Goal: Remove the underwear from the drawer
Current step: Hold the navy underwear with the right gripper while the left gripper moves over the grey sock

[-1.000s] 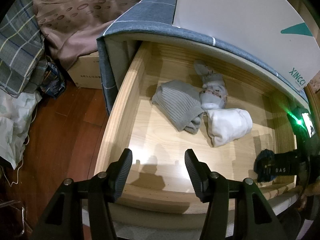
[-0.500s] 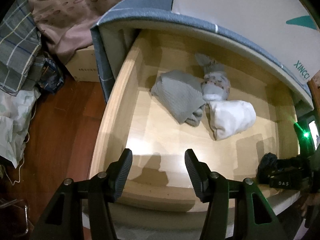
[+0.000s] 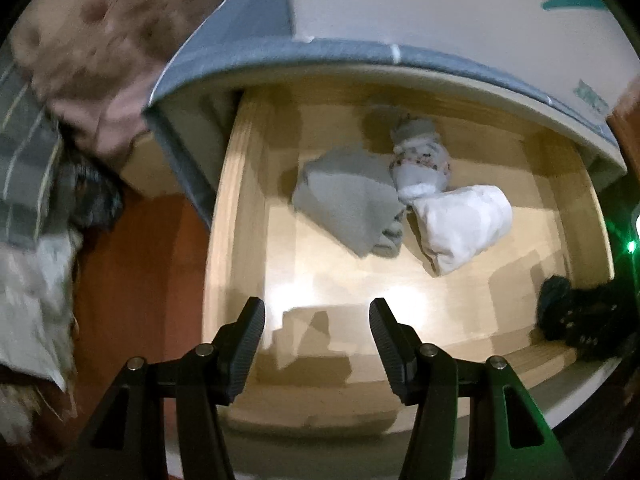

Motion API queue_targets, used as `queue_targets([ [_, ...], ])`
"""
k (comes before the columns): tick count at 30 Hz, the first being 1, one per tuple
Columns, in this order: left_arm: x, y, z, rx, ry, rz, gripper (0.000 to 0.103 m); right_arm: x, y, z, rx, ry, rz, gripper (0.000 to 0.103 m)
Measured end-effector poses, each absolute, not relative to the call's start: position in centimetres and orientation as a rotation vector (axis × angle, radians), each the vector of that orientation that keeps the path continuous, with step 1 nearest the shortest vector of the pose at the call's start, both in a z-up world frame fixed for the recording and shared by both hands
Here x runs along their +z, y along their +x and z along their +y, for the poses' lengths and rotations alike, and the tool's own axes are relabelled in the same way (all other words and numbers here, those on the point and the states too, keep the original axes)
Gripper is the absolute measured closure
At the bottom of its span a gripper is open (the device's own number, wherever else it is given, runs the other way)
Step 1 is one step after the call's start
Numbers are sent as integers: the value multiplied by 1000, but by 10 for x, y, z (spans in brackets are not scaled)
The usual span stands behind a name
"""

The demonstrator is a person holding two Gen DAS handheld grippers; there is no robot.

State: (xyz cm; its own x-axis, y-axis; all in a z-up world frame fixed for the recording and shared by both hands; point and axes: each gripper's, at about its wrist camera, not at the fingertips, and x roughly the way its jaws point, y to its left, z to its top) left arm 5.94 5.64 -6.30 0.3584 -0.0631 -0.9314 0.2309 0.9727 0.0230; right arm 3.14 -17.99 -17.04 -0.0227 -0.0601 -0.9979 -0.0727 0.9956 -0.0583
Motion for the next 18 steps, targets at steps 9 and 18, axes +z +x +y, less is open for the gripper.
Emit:
queue_targets([
  [9, -64, 72, 34, -358, 419, 1125, 47, -172, 29, -185, 18, -86, 1581, 63],
  [18, -76, 89, 14, -518, 624, 1135, 47, -169, 37, -195, 27, -77, 1577, 62],
])
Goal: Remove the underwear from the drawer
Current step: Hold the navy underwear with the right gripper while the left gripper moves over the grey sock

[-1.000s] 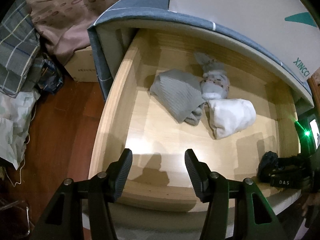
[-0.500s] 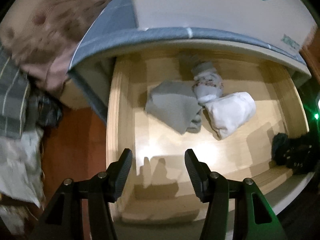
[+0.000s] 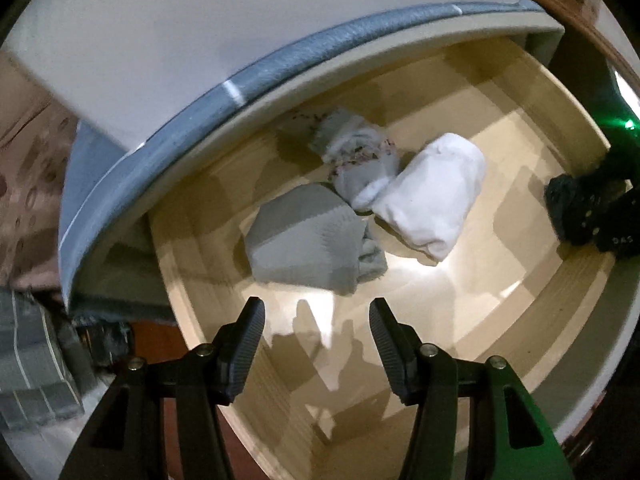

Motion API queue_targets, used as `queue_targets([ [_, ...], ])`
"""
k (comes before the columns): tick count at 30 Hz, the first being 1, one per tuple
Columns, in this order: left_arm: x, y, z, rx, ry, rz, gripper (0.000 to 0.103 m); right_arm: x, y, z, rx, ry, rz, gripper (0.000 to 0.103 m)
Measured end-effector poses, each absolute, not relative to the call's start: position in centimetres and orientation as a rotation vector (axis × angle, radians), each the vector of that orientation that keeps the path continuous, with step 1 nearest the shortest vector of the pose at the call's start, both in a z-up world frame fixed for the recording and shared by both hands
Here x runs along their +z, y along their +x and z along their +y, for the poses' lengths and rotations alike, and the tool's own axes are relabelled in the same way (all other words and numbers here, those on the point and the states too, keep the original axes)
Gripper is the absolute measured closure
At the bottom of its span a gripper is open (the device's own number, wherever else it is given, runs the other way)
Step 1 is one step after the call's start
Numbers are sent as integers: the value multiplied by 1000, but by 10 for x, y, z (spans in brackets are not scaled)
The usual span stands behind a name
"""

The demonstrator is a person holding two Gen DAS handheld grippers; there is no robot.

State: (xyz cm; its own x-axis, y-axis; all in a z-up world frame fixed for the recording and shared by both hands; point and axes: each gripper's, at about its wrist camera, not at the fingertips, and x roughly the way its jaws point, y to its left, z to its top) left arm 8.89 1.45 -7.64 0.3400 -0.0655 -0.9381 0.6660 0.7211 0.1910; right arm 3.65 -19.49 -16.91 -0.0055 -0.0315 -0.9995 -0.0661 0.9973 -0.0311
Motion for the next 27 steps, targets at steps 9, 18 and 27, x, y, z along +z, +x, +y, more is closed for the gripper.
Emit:
queue_targets([
  [9, -96, 99, -7, -607, 762, 1119, 47, -168, 37, -197, 29, -78, 1574, 62],
  [18, -110, 107, -19, -632, 812, 1123, 47, -169, 38, -197, 28, -73, 1573, 62],
  [27, -111, 119, -13, -613, 750, 1127, 67, -168, 42, -198, 28, -70, 1572, 62],
])
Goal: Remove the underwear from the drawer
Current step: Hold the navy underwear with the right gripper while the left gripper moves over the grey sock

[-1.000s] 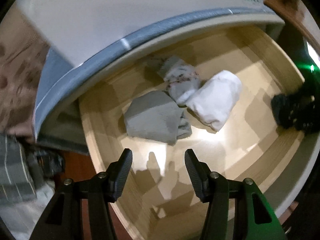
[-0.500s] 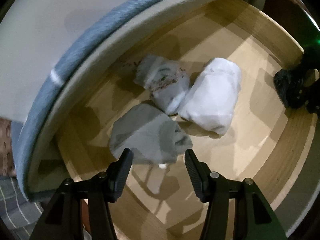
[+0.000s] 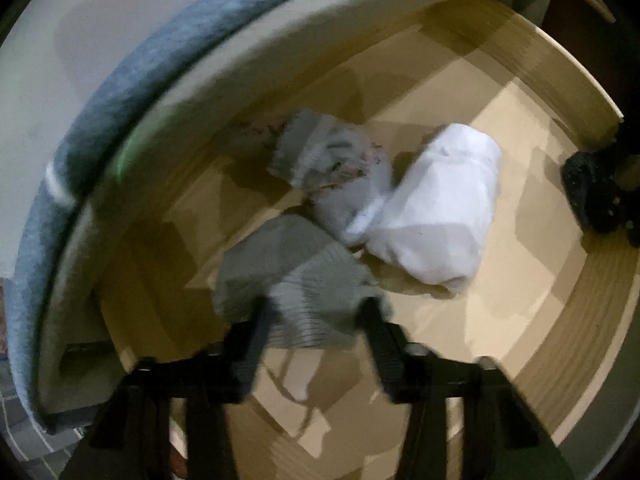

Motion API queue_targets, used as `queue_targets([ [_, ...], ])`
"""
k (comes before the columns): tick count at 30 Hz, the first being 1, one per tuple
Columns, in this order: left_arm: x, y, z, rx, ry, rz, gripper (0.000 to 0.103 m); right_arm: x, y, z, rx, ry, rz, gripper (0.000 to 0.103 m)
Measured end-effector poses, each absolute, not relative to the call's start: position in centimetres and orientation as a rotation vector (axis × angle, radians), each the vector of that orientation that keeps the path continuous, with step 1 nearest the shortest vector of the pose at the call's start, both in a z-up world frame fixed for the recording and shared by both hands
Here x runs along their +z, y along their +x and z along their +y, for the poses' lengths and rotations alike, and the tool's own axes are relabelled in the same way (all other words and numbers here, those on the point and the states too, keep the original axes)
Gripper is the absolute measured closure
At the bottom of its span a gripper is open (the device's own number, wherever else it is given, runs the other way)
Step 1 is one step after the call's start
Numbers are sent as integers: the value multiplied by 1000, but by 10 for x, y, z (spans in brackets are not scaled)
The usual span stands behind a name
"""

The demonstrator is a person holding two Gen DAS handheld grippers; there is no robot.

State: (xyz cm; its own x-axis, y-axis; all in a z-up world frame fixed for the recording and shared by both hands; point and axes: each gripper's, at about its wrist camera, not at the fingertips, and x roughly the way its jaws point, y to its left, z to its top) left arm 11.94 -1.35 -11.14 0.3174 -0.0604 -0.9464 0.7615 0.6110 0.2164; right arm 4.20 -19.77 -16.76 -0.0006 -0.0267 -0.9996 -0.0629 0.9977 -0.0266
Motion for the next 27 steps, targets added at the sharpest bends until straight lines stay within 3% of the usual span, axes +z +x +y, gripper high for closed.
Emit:
queue_targets([
  [2, -110, 128, -8, -609, 737, 1145, 80, -168, 43, -198, 29, -68, 1570, 62],
  [3, -110, 129, -5, -601, 738, 1149, 93, -168, 43, -198, 29, -68, 1570, 62],
  [27, -121, 63, 47, -613, 737, 1370, 102, -166, 52, -208, 49, -38, 1561, 60],
])
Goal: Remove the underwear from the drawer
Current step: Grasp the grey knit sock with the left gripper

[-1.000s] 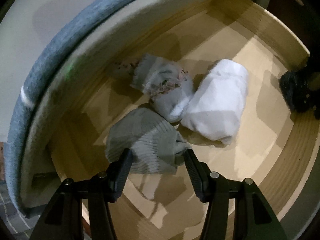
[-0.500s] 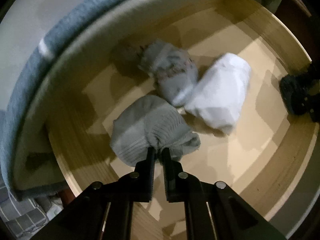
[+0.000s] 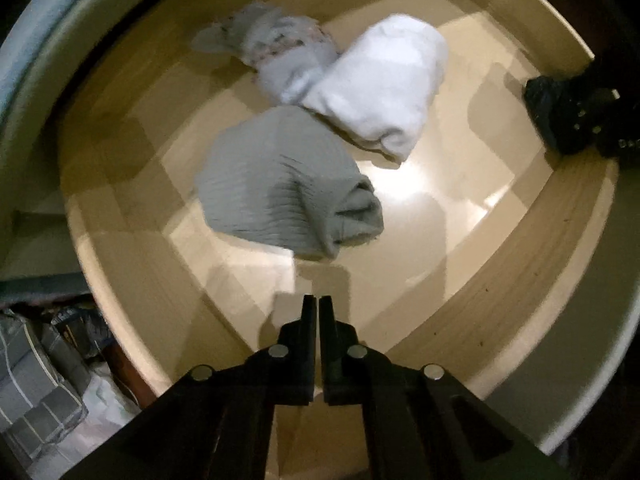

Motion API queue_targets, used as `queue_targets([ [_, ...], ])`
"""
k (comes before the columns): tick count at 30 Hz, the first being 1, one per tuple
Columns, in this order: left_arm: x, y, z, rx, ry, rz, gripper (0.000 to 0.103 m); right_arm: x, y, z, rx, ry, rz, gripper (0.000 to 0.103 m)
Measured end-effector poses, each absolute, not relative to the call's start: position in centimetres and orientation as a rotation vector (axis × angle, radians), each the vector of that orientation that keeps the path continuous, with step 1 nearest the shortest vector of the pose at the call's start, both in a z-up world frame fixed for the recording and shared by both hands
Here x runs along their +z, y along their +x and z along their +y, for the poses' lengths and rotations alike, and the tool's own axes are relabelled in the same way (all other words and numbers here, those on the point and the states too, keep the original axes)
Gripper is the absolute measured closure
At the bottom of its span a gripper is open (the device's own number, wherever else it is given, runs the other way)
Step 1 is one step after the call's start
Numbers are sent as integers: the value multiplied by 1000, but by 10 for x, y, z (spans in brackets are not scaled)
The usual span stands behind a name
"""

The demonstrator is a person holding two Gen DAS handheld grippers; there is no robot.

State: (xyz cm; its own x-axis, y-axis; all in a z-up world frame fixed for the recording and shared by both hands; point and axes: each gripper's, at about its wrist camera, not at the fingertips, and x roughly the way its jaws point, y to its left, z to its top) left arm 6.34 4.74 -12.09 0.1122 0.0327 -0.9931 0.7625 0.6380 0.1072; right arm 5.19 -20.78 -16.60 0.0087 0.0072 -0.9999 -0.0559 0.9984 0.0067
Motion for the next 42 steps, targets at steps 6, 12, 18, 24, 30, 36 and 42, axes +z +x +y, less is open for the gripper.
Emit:
queue_targets([
  [6, -85, 90, 49, -575, 558, 1332, 96, -165, 56, -210, 52, -36, 1561, 60],
  [12, -71, 124, 53, -478, 213, 1340, 48, -164, 56, -210, 54, -30, 1558, 59],
  [18, -85, 142, 54, -412, 147, 1363, 48, -166, 57, -212, 58, -24, 1556, 59],
  [24, -97, 133, 31, -422, 236, 1350, 45, -166, 57, -212, 58, -21, 1556, 59],
  [30, -117, 141, 14, -396, 331, 1415, 39, -166, 58, -212, 59, -19, 1555, 59],
  [36, -127, 148, 10, -352, 403, 1439, 39, -164, 56, -211, 65, -3, 1552, 59],
  [42, -126, 147, 6, -367, 410, 1452, 63, -163, 55, -211, 68, -2, 1552, 58],
])
